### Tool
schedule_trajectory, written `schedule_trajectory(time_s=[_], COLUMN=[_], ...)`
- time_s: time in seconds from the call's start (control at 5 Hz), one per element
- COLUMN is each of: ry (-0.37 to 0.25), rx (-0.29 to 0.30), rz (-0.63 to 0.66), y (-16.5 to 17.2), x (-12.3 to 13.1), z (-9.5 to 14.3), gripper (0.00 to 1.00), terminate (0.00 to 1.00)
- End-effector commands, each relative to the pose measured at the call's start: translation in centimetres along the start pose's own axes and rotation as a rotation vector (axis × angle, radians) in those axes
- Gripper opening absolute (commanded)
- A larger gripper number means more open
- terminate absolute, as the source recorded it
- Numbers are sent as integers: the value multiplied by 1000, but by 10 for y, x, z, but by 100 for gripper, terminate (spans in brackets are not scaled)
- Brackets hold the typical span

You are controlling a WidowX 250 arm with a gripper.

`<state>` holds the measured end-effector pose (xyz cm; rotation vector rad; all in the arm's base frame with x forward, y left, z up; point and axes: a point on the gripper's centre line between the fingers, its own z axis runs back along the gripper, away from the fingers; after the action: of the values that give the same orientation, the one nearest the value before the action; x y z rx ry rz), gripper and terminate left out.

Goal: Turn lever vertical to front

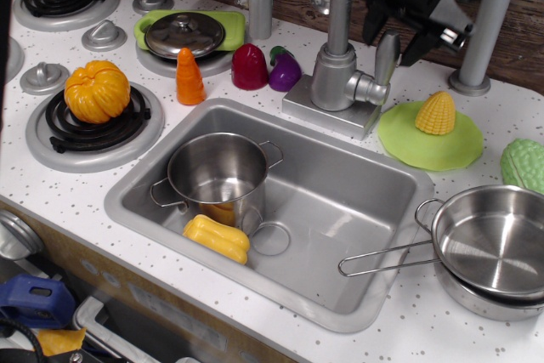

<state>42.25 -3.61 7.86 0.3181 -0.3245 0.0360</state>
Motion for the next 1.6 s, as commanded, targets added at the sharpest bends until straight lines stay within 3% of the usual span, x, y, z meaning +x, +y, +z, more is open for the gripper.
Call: schedule_trajectory(time_s=[0.0,0.4,1.2,1.4], ry=[-21,41,48,69], rx=[-19,-55,-232,-243], rz=[58,90,65,56], y=[-7,-22,-26,-24], x=[-2,-31,-67,-65], z=[27,40,-1,5], gripper=[0,0,0,100], terminate=[0,0,0,0])
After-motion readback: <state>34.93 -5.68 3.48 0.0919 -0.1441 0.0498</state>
